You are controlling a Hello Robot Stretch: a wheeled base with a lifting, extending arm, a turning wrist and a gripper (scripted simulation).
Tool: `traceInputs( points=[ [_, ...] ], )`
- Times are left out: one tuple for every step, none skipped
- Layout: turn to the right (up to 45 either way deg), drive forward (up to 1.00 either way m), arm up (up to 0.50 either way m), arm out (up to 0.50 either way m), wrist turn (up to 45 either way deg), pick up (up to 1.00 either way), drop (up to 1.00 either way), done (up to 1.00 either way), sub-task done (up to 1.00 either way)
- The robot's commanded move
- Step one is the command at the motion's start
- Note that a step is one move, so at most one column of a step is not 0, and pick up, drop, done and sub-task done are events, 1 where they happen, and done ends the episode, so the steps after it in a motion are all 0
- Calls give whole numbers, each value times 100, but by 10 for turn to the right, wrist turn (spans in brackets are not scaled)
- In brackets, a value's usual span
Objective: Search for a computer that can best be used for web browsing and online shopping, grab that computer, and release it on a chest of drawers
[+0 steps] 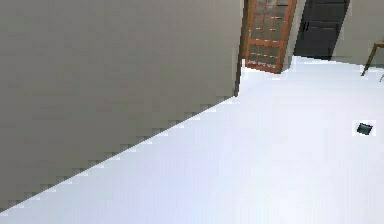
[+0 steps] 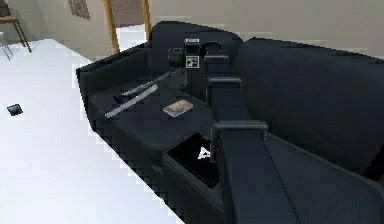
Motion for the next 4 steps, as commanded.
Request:
traceInputs(
  points=[
    [0, 0, 0, 0, 450, 0, 0, 0, 0],
    [0, 0, 0, 0, 450, 0, 0, 0, 0],
    [0, 0, 0, 0, 330, 0, 0, 0, 0],
    [0, 0, -22, 0, 0, 0, 0, 0, 0]
  ],
)
